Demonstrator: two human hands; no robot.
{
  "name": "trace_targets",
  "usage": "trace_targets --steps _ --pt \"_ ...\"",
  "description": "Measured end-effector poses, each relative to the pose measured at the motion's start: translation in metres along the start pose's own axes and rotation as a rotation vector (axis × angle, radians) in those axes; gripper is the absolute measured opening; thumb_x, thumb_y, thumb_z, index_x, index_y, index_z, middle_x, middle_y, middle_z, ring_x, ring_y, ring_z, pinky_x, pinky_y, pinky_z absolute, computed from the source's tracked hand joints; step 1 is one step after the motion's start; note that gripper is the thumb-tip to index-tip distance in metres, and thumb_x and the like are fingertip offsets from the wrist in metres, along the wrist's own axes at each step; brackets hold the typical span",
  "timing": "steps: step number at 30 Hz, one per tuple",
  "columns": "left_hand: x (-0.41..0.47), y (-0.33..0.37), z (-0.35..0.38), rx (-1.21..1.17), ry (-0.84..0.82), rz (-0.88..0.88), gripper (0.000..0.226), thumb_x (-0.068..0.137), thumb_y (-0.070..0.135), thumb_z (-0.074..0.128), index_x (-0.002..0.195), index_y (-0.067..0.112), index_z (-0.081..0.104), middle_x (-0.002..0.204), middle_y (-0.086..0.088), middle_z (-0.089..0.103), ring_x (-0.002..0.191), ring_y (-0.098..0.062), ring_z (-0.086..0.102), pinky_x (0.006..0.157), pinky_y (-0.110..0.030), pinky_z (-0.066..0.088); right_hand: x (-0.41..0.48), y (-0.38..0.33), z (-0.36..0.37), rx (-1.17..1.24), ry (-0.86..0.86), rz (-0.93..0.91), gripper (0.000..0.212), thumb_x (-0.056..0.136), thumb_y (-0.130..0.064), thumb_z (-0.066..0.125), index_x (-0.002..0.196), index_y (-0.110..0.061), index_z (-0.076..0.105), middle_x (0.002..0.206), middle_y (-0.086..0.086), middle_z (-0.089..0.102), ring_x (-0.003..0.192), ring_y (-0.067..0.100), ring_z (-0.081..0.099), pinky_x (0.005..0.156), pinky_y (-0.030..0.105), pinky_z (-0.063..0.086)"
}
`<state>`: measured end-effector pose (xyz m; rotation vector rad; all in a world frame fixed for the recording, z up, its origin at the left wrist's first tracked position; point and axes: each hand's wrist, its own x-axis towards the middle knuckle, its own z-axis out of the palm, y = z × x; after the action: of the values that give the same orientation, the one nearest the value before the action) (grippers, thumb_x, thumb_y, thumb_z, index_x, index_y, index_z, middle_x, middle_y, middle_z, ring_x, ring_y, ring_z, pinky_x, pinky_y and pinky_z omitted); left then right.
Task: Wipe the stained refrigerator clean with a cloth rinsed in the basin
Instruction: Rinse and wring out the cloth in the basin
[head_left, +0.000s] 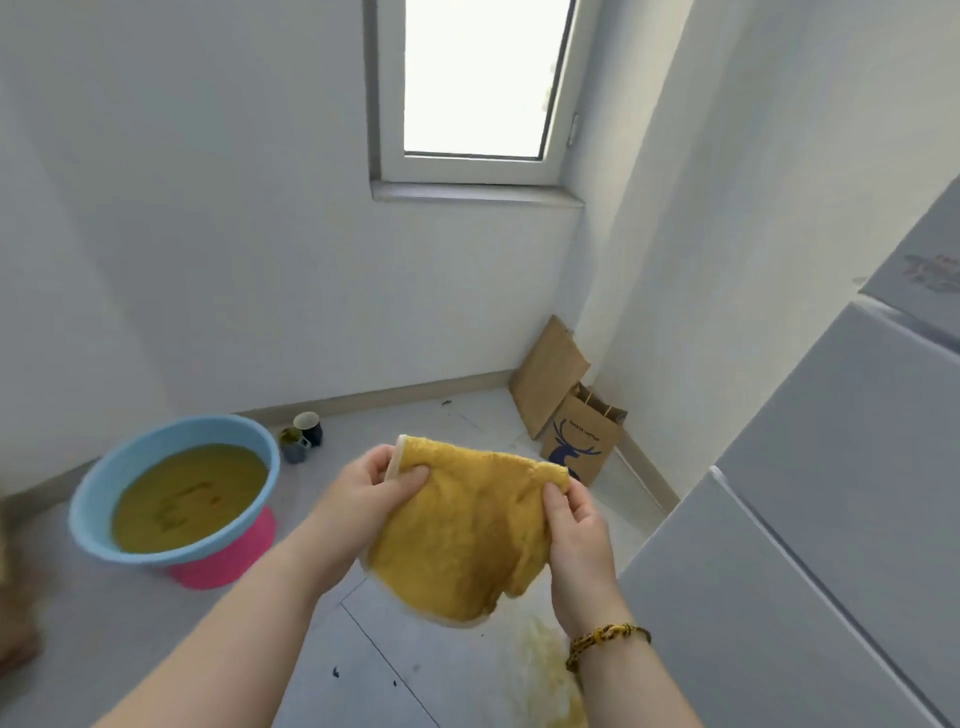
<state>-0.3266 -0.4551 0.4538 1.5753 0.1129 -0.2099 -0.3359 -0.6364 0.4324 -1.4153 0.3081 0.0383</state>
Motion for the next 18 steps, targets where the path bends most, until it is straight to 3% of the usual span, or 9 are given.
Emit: trace_targets --steps 4,6,8,11,13,15,18 --pt "-0.043 0.024 -0.050 -0.064 0.232 0.045 0.005 0.090 0.026 0.051 0.094 0.024 0.054 0.101 -0.003 0.061 0.096 -0.021 0.057 0.085 -0.038 0.047 -0.025 -0.007 0.064 0.004 -0.339 0.075 0.017 0.094 -0.019 0.047 0.107 -0.029 0.053 0.104 -0.002 0.065 0.097 0.016 0.061 0.076 0.028 0.051" --pt "-0.055 0.029 -0.073 -0.133 0.342 0.046 0.004 0.091 0.025 0.050 0.090 0.023 0.052 0.091 -0.001 0.060 0.084 -0.017 0.057 0.074 -0.035 0.049 -0.030 0.002 0.089 -0.100 -0.476 0.076 0.032 0.089 -0.007 0.055 0.113 -0.027 0.050 0.097 -0.001 0.069 0.091 0.017 0.065 0.076 0.028 0.053" --pt "-0.071 0.025 -0.113 -0.185 0.498 0.061 0.007 0.093 0.023 0.048 0.086 0.021 0.051 0.084 0.000 0.057 0.074 -0.013 0.054 0.063 -0.029 0.046 -0.043 0.013 0.133 -0.228 -0.586 0.085 0.033 0.086 0.002 0.055 0.112 -0.019 0.052 0.088 0.001 0.070 0.082 0.016 0.066 0.071 0.025 0.053" --pt "-0.078 0.008 -0.169 -0.184 0.649 0.054 0.005 0.092 0.024 0.049 0.088 0.022 0.049 0.090 -0.001 0.056 0.084 -0.017 0.053 0.076 -0.033 0.044 -0.048 0.031 0.193 -0.315 -0.629 0.103 0.025 0.087 0.006 0.047 0.097 -0.015 0.058 0.080 0.003 0.066 0.069 0.015 0.061 0.063 0.024 0.053" --pt "-0.078 -0.002 -0.204 -0.149 0.732 0.027 0.003 0.093 0.024 0.048 0.095 0.021 0.048 0.092 0.003 0.054 0.091 -0.017 0.051 0.080 -0.033 0.041 -0.042 0.041 0.230 -0.348 -0.596 0.103 0.030 0.087 0.008 0.041 0.095 -0.015 0.059 0.081 0.005 0.063 0.072 0.017 0.057 0.068 0.030 0.052" --pt "-0.075 -0.012 -0.244 -0.129 0.796 0.006 0.009 0.093 0.023 0.047 0.102 0.019 0.046 0.093 0.005 0.053 0.091 -0.016 0.050 0.078 -0.031 0.040 -0.035 0.054 0.275 -0.353 -0.596 0.108 0.034 0.087 0.008 0.039 0.092 -0.020 0.056 0.085 0.005 0.062 0.077 0.019 0.057 0.074 0.033 0.052" --pt "-0.071 -0.020 -0.295 -0.110 0.830 -0.062 0.010 0.095 0.022 0.044 0.104 0.019 0.044 0.093 0.003 0.051 0.086 -0.014 0.049 0.071 -0.029 0.040 -0.033 0.070 0.327 -0.313 -0.595 0.152 0.034 0.088 0.008 0.040 0.089 -0.022 0.055 0.087 0.003 0.062 0.079 0.016 0.058 0.071 0.028 0.051"
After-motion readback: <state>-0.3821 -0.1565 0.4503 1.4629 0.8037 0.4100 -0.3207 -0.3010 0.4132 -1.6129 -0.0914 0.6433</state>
